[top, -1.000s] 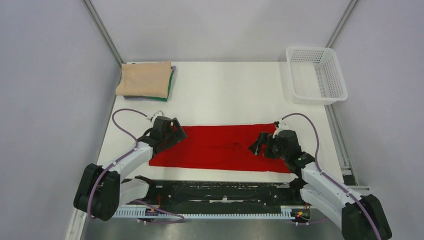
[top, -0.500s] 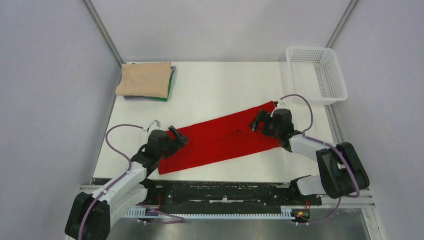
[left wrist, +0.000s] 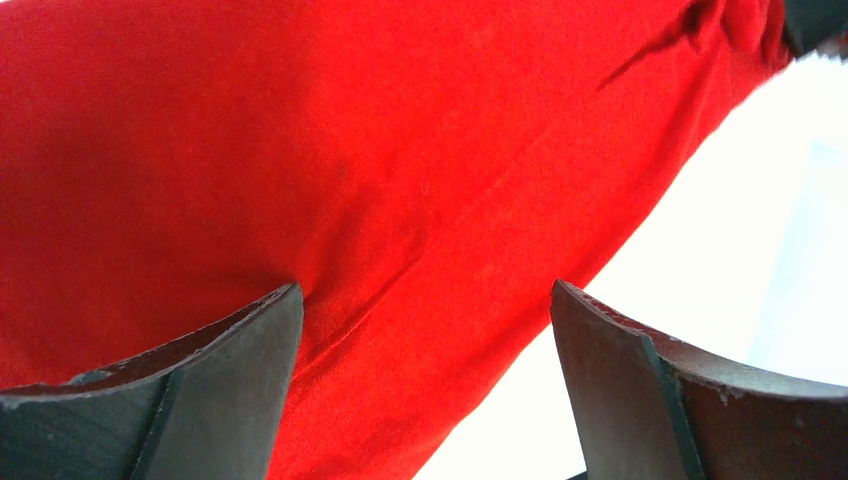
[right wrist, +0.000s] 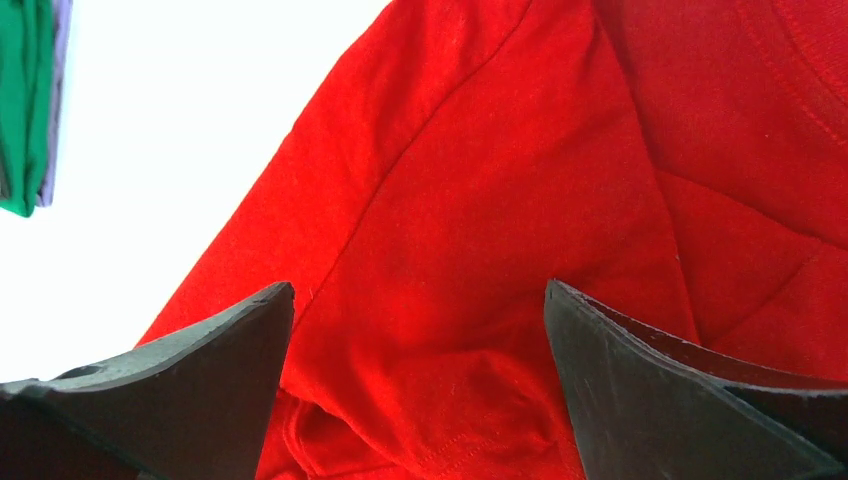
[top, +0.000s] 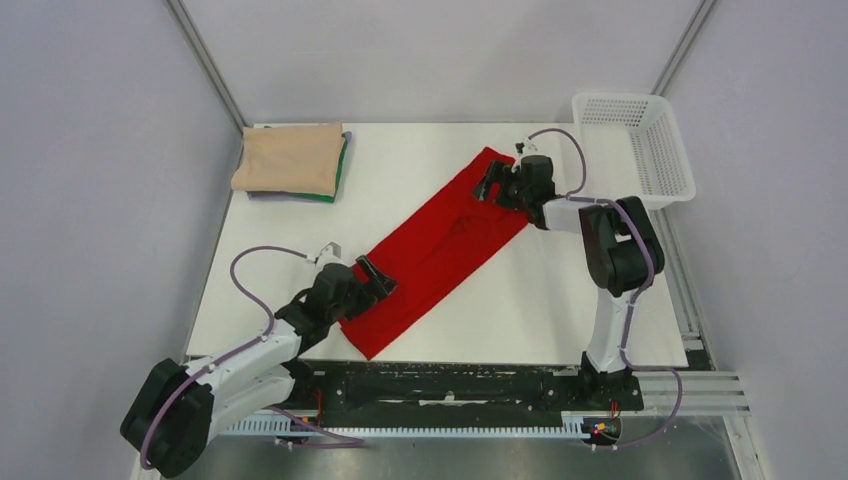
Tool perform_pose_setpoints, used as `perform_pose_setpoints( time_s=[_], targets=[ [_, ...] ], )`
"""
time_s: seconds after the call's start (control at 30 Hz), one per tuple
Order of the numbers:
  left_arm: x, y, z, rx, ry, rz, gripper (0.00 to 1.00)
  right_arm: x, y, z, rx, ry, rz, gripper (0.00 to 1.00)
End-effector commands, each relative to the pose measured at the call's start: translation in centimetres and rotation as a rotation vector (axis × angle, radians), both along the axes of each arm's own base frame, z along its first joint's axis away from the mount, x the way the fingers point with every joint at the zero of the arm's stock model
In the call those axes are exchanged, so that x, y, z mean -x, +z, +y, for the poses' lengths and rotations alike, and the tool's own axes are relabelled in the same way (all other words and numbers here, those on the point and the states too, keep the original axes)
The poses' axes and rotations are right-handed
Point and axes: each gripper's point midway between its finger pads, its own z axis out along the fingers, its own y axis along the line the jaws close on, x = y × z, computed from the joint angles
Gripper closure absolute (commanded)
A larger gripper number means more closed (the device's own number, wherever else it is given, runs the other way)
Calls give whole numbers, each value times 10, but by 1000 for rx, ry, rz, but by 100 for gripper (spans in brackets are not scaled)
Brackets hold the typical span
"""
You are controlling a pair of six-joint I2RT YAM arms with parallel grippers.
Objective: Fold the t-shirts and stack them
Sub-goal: Rotate the tshirt 90 degrees
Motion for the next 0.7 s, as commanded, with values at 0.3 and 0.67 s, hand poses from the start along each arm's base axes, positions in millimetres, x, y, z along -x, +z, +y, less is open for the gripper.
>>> perform_pose_setpoints(
  time_s=[0.3, 0.67],
  targets=[
    [50, -10, -93, 6, -228, 120, 0, -95, -53, 65, 3, 249, 51, 2],
    [65, -8, -176, -59, -423, 102, 0, -155, -14, 111, 1, 260, -203, 2]
  ],
)
